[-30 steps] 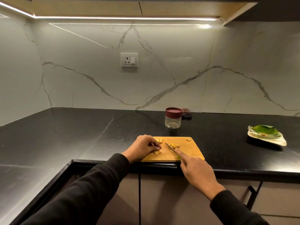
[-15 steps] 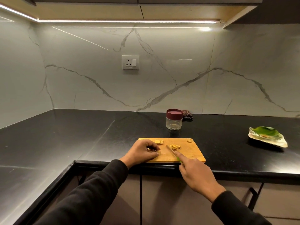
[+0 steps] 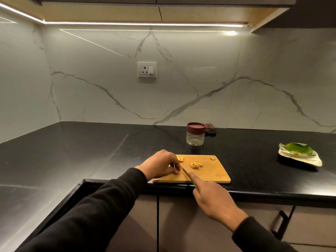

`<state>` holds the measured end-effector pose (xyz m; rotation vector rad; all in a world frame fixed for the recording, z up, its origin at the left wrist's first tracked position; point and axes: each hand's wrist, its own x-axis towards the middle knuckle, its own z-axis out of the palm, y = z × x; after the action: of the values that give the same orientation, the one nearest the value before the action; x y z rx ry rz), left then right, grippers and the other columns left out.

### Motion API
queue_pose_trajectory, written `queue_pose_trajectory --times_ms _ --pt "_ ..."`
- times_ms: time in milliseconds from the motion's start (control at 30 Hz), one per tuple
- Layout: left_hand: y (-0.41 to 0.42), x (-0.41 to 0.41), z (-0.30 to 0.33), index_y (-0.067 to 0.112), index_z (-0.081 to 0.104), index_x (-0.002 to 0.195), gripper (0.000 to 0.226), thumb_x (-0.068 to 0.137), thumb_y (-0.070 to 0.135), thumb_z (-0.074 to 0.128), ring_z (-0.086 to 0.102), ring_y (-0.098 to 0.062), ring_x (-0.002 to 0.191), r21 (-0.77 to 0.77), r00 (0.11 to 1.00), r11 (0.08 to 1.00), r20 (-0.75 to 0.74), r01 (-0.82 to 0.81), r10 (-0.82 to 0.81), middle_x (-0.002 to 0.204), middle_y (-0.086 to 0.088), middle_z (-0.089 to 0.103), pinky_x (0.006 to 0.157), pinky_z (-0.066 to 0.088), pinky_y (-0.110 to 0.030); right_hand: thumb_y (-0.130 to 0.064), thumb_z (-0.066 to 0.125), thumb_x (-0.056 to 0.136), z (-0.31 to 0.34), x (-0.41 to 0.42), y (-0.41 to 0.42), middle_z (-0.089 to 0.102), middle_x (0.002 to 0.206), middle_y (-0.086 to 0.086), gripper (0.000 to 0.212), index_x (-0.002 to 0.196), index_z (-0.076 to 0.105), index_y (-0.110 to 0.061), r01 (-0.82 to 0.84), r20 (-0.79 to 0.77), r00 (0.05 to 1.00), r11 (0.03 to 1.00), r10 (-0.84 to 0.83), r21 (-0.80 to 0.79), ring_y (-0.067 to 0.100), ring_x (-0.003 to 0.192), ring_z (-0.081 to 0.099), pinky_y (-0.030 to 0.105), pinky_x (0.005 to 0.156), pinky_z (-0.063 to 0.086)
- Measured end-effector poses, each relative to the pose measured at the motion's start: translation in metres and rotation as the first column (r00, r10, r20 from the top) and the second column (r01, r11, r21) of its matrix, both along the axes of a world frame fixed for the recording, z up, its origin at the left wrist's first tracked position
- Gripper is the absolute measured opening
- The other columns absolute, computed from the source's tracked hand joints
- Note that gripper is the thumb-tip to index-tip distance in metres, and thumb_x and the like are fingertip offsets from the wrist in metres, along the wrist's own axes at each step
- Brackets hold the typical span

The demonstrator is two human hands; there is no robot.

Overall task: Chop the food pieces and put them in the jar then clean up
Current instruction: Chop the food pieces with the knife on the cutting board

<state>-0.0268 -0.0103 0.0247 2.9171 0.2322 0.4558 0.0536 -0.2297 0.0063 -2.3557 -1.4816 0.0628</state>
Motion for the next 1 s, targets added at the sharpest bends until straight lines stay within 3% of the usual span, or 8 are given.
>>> queue_pose_trajectory --times_ms 133,267,433,767,833,1000 --pt "-0.004 0.005 0.010 0.022 0.078 0.102 0.012 0.091 0.022 0.072 0.058 0.000 0.090 0.117 0.998 0.993 -0.066 0.032 -0.024 0.107 0.007 0.072 0.091 0.053 -0.023 -0.034 0.036 0.108 0.002 -0.002 0.005 0.055 0.083 -0.008 0.057 0.159 0.012 -0.038 -0.017 -0.013 1.000 1.000 0.017 0.003 0.009 0.075 0.056 0.027 0.071 0.050" --pt "-0.006 0.007 0.013 0.022 0.077 0.104 0.014 0.091 0.024 0.072 0.064 -0.005 0.094 0.165 0.996 0.985 -0.084 0.040 -0.026 0.107 0.006 0.072 0.092 0.055 -0.026 -0.034 0.036 0.107 0.002 -0.002 0.009 0.053 0.079 -0.010 0.056 0.159 0.014 -0.038 -0.042 -0.035 0.998 0.999 0.043 0.024 0.006 0.069 0.053 0.021 0.062 0.043" --pt "-0.007 0.006 0.013 0.022 0.077 0.105 0.015 0.091 0.025 0.072 0.066 -0.005 0.093 0.165 0.997 0.986 -0.078 0.030 -0.017 0.105 0.006 0.073 0.091 0.055 -0.026 -0.034 0.036 0.107 0.004 -0.003 0.013 0.050 0.078 -0.010 0.056 0.159 0.015 -0.037 -0.052 -0.019 0.998 0.998 0.052 0.020 0.006 0.066 0.049 0.019 0.055 0.034" --pt "-0.009 0.005 0.008 0.020 0.077 0.097 0.008 0.090 0.021 0.073 0.067 -0.003 0.084 0.106 0.999 0.994 -0.019 -0.028 0.030 0.094 0.008 0.074 0.086 0.055 -0.020 -0.034 0.036 0.107 -0.005 -0.011 0.005 0.058 0.091 -0.006 0.056 0.159 0.016 -0.037 -0.030 -0.084 0.996 0.999 0.033 0.030 0.007 0.075 0.056 0.024 0.064 0.044" --pt "-0.008 0.005 0.008 0.020 0.076 0.096 0.007 0.090 0.021 0.073 0.064 -0.001 0.080 0.103 0.999 0.994 -0.016 -0.032 0.033 0.093 0.008 0.074 0.084 0.053 -0.018 -0.034 0.035 0.107 -0.005 -0.013 -0.002 0.059 0.093 -0.006 0.056 0.159 0.016 -0.037 -0.025 -0.067 0.997 0.999 0.027 0.021 0.007 0.077 0.056 0.026 0.069 0.047" --pt "-0.006 0.002 0.006 0.023 0.071 0.095 0.007 0.089 0.021 0.074 0.064 -0.002 0.078 0.072 0.999 0.997 -0.011 -0.031 0.032 0.087 0.011 0.069 0.081 0.055 -0.019 -0.032 0.034 0.107 0.000 -0.020 -0.017 0.062 0.103 0.002 0.059 0.160 0.007 -0.039 -0.004 0.097 0.995 0.999 0.009 -0.050 0.018 0.091 0.060 0.032 0.071 0.040"
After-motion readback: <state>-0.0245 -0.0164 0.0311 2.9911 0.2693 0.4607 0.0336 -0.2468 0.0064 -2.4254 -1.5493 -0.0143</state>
